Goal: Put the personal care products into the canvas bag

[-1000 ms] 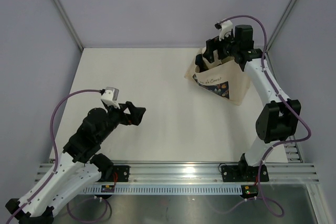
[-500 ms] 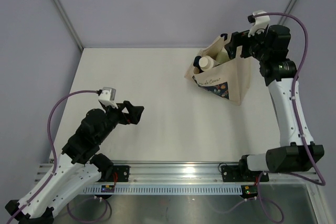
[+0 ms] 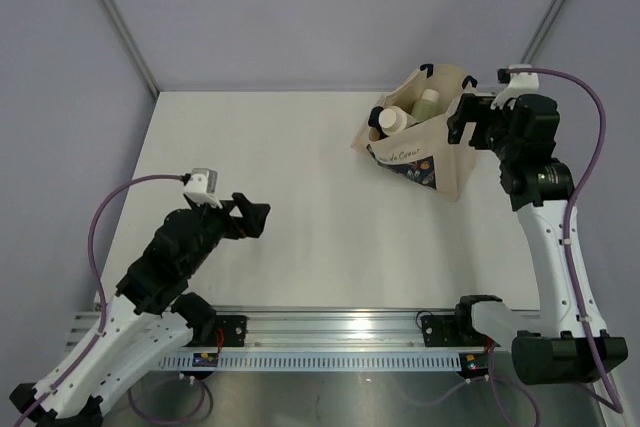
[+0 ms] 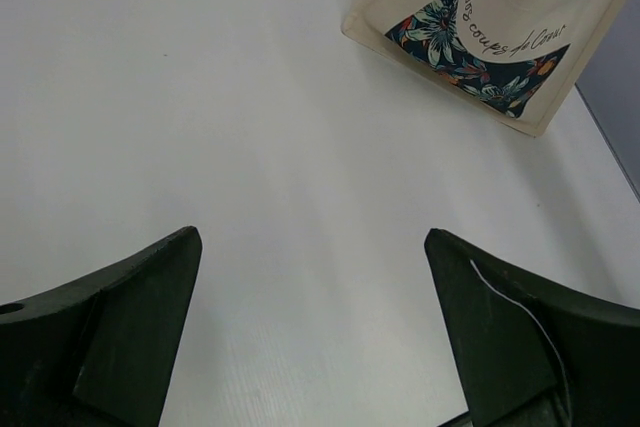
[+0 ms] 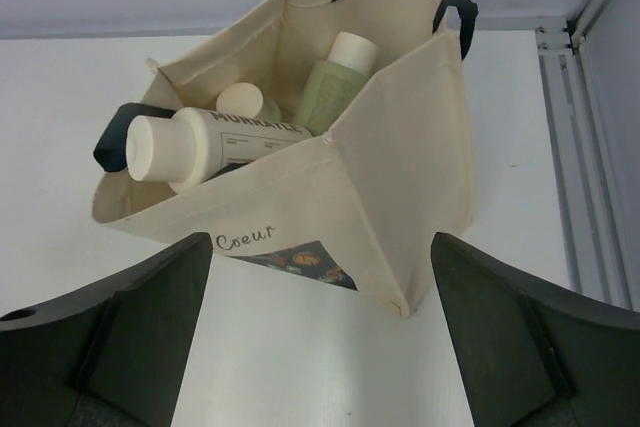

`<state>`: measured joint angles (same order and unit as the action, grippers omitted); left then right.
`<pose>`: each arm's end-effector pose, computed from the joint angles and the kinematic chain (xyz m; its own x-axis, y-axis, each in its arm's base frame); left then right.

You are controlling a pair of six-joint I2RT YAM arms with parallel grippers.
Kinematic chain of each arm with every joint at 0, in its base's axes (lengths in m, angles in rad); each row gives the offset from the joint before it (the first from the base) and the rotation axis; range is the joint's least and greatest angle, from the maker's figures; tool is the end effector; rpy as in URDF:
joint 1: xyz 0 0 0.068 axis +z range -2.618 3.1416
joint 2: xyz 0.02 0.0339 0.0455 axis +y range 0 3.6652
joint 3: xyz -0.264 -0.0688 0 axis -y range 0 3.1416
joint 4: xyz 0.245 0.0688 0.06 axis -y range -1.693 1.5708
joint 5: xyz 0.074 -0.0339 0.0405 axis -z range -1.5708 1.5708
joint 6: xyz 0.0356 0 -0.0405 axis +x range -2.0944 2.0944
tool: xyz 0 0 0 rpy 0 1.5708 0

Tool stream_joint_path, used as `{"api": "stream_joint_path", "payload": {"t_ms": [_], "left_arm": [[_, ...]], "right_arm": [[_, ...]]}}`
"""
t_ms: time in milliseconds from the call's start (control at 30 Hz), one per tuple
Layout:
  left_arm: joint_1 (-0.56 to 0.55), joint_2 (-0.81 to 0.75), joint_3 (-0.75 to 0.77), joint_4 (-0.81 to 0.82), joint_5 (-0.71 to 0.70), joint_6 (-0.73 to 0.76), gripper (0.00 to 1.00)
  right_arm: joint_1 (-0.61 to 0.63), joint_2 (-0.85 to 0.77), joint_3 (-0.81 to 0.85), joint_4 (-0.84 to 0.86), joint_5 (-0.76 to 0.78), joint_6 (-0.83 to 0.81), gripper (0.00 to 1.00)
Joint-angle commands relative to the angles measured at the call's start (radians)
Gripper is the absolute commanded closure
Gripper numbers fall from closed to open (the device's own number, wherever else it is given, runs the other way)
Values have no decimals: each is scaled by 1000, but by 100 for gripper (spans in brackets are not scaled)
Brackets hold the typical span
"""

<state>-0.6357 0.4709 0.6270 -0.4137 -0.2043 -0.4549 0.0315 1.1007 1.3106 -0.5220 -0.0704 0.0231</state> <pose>0.1030 -0.0670 0.3029 -0.3702 -0.2615 -0.8914 0.2904 0.8789 -0.3784 0.2316 0.0098 0.4250 -0.3091 0.0133 -0.9509 -0.0912 0.9949 0.0436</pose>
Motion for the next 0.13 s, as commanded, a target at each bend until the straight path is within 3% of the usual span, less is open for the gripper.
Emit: {"api": "stream_joint_path", "payload": {"t_ms": [0,100], "left_arm": [[2,-17,16,-2,-46,-13,1],[2,-17,20,-14,-50,-16,1]], "right_arm": [[-1,-58,-28,-1,101,23,0],[1,-94,-57,-15,113,-14,1]]}}
